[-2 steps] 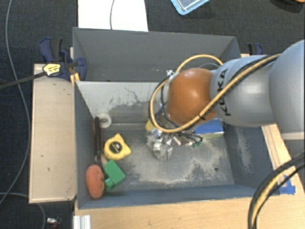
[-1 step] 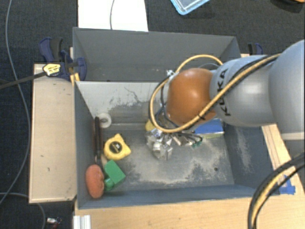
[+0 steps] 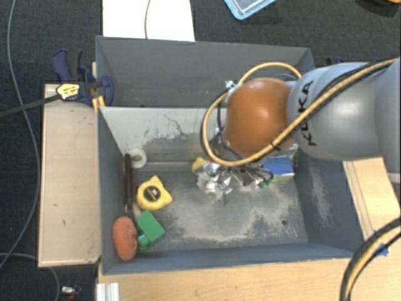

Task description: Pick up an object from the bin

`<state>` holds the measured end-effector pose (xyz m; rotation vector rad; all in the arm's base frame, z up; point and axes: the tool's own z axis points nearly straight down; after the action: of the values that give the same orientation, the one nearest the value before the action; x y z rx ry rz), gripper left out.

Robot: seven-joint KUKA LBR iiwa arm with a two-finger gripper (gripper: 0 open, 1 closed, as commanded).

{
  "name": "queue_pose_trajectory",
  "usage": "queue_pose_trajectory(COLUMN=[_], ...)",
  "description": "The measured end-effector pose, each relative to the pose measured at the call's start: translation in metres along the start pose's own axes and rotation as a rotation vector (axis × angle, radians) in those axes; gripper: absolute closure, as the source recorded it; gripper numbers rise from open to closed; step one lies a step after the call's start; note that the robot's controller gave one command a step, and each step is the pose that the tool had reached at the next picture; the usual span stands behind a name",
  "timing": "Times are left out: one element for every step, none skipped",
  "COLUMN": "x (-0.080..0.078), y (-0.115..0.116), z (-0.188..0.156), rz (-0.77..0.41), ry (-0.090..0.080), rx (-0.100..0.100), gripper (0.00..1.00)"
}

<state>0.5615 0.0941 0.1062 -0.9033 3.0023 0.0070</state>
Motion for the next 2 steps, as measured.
queue_pose_trajectory(x=[-0.001,-0.003], y=[0.0,-0.001], z=[-0.041,-0.074], rz=[0.001,0.002], ry=[-0.003,-0.008], rx=[0.001,0.004], gripper=[1.0,1.0])
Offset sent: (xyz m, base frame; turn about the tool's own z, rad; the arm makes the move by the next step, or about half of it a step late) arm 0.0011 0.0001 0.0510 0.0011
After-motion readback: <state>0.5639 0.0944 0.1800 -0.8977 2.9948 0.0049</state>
